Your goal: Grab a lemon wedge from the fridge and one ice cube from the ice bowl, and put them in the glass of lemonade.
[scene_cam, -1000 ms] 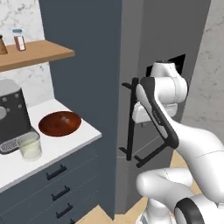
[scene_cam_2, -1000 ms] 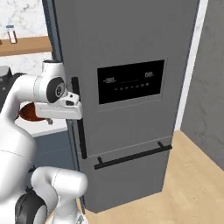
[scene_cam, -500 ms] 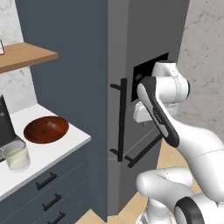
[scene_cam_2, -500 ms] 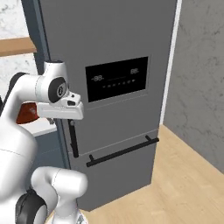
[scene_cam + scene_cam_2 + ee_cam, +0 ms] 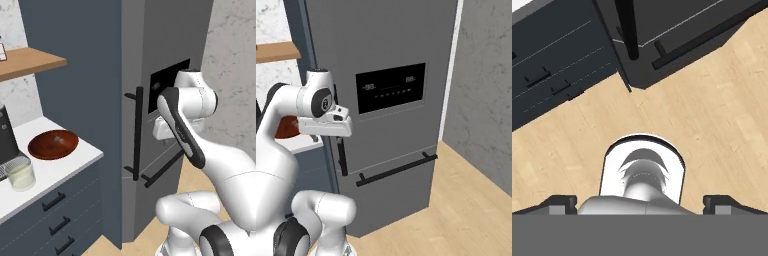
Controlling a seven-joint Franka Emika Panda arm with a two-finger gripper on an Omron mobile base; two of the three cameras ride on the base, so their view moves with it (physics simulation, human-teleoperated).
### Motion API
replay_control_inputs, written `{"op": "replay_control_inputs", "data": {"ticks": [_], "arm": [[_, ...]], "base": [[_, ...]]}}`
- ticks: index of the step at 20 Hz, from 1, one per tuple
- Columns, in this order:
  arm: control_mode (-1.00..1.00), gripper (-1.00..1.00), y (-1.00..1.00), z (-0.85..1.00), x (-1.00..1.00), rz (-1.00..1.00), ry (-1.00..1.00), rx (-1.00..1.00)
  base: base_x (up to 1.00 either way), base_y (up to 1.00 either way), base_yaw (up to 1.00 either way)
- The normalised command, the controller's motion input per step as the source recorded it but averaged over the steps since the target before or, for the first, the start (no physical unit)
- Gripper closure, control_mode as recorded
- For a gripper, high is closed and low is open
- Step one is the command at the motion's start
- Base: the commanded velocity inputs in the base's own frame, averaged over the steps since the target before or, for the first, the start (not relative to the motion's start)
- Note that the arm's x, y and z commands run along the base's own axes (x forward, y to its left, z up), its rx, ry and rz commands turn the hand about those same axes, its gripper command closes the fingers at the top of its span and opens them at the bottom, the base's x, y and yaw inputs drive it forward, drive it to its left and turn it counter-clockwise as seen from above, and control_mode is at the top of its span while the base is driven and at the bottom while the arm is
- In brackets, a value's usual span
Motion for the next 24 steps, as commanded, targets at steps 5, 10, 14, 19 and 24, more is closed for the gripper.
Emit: {"op": "replay_control_inputs", "data": {"ticks": [5,10,14,19,24], "arm": [[1.0,-1.0,0.0,0.0,0.0,0.0,0.0,0.0],[-1.0,-1.0,0.12,0.41,-0.2,0.03,-0.08,0.0],[-1.0,-1.0,0.13,1.0,-0.01,0.21,-0.38,0.03],[-1.0,-1.0,-0.05,1.0,0.0,0.25,-0.37,0.01],[-1.0,-1.0,-0.16,0.88,-0.02,0.17,-0.2,0.0]], "base": [[-0.16,0.0,0.0],[-0.03,0.0,0.0],[0.0,0.0,0.0],[0.0,0.0,0.0],[0.0,0.0,0.0]]}}
